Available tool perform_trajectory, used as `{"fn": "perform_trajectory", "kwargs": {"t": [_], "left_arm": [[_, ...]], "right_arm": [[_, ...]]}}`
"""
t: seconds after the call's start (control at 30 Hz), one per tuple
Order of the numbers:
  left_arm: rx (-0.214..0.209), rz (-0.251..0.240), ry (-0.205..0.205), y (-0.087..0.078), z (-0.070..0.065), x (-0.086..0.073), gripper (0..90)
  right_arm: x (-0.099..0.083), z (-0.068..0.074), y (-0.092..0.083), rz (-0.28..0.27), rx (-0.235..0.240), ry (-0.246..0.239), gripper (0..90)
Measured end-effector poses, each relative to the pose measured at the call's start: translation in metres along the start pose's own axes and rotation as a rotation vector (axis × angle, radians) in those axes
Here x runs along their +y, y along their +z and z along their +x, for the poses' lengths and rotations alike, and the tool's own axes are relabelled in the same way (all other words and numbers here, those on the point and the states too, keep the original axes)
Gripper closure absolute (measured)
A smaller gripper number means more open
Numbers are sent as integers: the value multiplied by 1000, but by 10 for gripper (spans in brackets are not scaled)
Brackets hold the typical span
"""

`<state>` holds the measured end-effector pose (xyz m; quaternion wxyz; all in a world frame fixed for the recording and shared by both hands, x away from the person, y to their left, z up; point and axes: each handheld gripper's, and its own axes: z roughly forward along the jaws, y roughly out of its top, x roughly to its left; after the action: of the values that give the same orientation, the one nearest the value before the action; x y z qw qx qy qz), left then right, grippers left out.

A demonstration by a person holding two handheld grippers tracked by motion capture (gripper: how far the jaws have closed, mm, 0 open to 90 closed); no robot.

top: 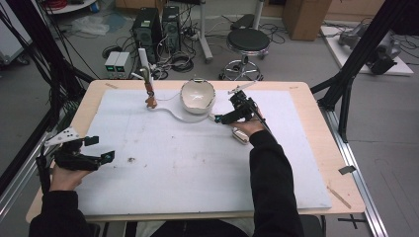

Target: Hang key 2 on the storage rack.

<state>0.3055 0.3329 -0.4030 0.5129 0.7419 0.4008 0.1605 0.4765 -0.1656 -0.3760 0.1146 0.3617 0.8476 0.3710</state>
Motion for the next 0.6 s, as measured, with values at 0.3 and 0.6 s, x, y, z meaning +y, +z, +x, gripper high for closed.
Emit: {"fn": "perform_trajectory", "kwargs": {"t": [0.3, 0.6], "left_arm": [[-2, -1, -1, 0, 1, 0, 17], [-1, -1, 0, 0, 1, 0, 17]], "right_arm": [[-12, -11, 22, 86, -19, 35, 9], [-18, -17, 39, 129, -42, 18, 44]]}}
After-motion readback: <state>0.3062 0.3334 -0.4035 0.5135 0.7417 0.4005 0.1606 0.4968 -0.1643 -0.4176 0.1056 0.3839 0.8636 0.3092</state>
